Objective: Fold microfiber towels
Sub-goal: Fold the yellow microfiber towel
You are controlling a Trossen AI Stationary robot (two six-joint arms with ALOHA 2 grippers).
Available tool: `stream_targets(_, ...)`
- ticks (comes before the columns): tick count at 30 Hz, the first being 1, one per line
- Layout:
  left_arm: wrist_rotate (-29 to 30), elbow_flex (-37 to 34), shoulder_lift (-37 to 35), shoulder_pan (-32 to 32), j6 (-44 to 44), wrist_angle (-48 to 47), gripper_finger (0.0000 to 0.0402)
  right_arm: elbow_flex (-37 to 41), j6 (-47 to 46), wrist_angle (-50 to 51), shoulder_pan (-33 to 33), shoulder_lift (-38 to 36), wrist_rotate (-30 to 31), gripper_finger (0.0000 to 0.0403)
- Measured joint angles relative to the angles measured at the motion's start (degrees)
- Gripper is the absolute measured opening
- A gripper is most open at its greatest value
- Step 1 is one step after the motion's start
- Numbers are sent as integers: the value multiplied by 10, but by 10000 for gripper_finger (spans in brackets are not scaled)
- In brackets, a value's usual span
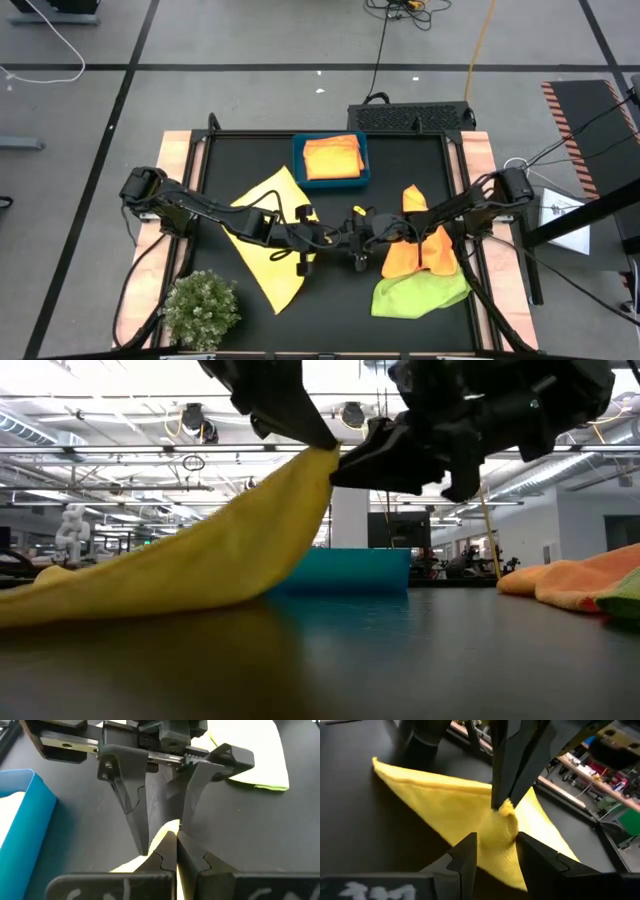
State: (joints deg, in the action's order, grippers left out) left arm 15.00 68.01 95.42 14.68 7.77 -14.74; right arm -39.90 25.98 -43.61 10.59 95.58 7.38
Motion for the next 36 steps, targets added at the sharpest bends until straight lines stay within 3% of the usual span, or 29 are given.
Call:
stream_targets(6, -31, 0, 0, 2, 0, -1, 1, 0, 7, -52, 0, 8, -2, 130)
stream_targets(12, -34, 0, 0, 6, 0, -1, 1, 0, 4, -57, 0, 8, -52, 121)
stream_targets(22, -30, 0, 0, 6, -1, -1, 6, 0, 3, -33, 1, 8, -61, 11)
stream_targets(25, -19, 0, 0, 6, -11, -1, 6, 0, 5, -31, 1, 8, -60, 6)
stream_targets(28, -1, 0, 0, 12, -13, -9, 31, 0, -1, -31, 1, 8, -56, 4)
stream_targets(36, 76, 0, -8, 44, 32, -95, 147, 0, -17, -27, 0, 8, -14, 1)
